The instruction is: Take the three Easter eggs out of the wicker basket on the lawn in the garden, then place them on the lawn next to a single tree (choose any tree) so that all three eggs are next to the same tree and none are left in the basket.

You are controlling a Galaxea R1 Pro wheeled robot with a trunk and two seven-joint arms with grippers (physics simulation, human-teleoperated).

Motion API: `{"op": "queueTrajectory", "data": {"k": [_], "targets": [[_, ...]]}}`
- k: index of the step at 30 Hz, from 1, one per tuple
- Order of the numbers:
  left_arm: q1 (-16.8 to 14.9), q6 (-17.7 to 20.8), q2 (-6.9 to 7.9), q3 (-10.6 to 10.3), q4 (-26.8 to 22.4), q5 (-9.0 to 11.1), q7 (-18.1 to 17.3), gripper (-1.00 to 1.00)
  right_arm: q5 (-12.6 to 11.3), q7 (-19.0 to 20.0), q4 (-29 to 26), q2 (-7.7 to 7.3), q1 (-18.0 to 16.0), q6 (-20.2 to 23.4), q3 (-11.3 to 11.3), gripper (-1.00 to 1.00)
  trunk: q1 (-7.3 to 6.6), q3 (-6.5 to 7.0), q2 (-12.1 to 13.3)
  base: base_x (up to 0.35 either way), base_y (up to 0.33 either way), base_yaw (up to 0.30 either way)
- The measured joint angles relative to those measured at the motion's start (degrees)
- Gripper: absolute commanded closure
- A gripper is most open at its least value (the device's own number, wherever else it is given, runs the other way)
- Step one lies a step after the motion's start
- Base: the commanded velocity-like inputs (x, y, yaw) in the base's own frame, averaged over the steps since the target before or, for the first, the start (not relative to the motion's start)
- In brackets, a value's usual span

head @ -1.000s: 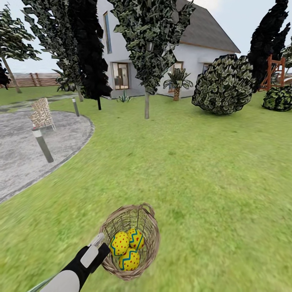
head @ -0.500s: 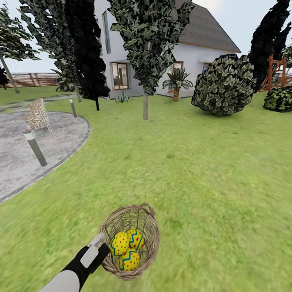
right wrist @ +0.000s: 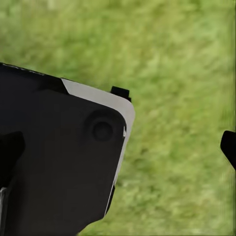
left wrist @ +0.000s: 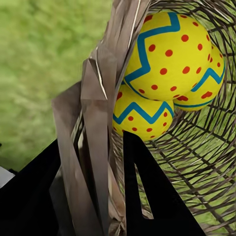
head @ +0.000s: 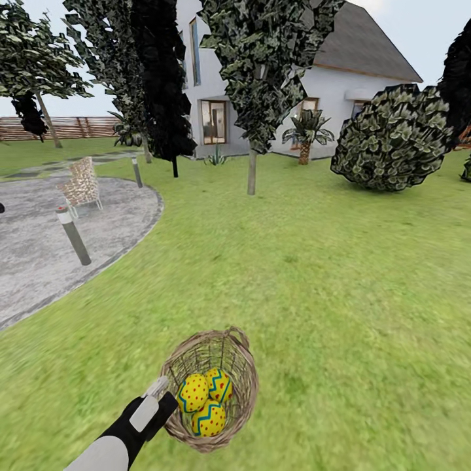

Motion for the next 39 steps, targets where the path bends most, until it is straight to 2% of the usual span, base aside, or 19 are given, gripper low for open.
{"op": "queueTrajectory", "data": {"k": [1,39], "targets": [[0.0,0.0,-0.02,0.0,0.0,-0.4,0.0,1.00,0.0,0.0,0.0,0.08,0.0,0.0,0.0,-1.00,0.00,0.00,0.0,0.318,-0.108,0.000],[0.0,-0.1,0.20,0.0,0.1,-0.3,0.0,1.00,-0.1,0.0,0.0,0.05,0.0,0.0,0.0,-1.00,0.00,0.00,0.0,0.318,-0.108,0.000]]}}
